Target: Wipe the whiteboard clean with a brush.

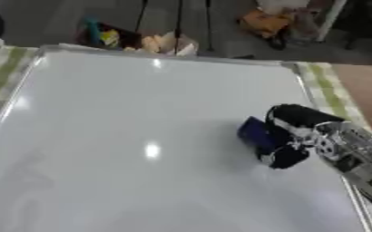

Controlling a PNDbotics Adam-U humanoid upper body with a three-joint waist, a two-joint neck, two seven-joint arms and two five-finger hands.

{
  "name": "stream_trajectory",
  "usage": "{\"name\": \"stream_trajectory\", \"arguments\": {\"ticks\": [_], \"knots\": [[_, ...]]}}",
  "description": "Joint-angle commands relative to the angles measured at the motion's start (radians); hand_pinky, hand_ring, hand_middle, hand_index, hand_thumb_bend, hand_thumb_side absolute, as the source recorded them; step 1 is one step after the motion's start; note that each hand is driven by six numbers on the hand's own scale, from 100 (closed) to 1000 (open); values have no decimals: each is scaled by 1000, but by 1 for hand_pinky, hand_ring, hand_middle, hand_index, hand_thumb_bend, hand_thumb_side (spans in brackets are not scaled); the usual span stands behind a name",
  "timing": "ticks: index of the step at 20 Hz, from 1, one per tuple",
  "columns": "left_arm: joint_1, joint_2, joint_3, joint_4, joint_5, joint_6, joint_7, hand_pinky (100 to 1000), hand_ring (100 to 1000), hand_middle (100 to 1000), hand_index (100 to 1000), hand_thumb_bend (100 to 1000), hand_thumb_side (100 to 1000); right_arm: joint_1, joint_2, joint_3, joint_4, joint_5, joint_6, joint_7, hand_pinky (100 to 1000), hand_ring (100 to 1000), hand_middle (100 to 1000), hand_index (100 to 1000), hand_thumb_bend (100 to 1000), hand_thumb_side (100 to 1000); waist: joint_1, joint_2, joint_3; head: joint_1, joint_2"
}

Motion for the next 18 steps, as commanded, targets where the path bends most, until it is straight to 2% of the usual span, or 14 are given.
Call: {"name": "stream_trajectory", "arguments": {"ticks": [1, 8, 18], "knots": [[-13, 13, -4, -18, 5, 1, -2, 423, 928, 831, 591, 100, 956, -11, -15, -4, -25, -11, 9, 13, 287, 354, 382, 524, 100, 200, 5, -19, -1, -4, -14], [-14, 13, -4, -18, 4, 2, -3, 423, 930, 832, 591, 100, 956, -1, -16, 8, -33, -17, 3, 14, 286, 355, 380, 522, 100, 200, 9, -15, -5, -4, -15], [-15, 15, 0, -18, 1, 2, 0, 423, 931, 832, 590, 100, 954, 22, -4, -22, 72, 41, 34, -11, 292, 362, 384, 526, 100, 199, 16, -9, -11, 0, -19]]}}
